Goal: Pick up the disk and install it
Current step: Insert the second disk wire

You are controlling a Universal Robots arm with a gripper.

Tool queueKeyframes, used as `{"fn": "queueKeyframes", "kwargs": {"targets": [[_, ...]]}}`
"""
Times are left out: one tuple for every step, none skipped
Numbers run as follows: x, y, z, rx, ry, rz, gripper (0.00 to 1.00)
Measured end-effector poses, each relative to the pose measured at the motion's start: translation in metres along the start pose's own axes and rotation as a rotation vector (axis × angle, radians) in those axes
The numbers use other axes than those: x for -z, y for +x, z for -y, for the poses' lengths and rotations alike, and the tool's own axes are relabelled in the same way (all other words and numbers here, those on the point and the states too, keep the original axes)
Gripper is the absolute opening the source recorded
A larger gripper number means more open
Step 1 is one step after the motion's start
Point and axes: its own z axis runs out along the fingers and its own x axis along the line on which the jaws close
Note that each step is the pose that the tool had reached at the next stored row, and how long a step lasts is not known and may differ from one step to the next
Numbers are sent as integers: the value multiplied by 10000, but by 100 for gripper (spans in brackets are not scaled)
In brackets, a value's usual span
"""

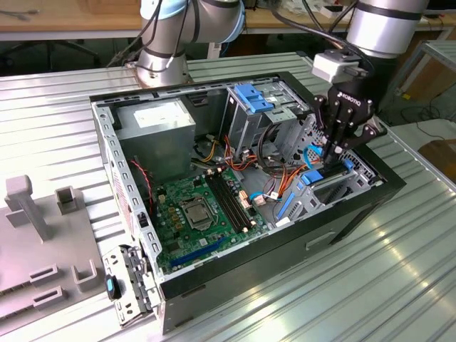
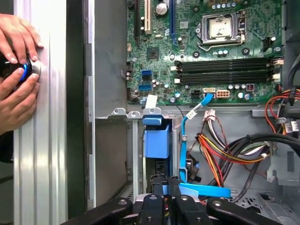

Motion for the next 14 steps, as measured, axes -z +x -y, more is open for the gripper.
{"fn": "queueKeyframes", "kwargs": {"targets": [[-5,24,3,9,-26,216,16],[-11,52,6,15,-46,349,16],[-15,75,9,18,-60,396,16],[-19,91,12,21,-71,436,16],[-22,105,15,25,-84,471,16],[-24,114,17,27,-94,498,16],[-26,124,21,30,-109,534,16],[-27,133,25,35,-127,578,16],[-30,144,33,41,-157,629,16],[-31,153,46,50,-203,699,16],[-33,165,64,67,-281,809,16],[-35,173,76,78,-338,872,16],[-36,179,85,89,-388,924,16],[-41,203,96,102,-458,997,16]]}}
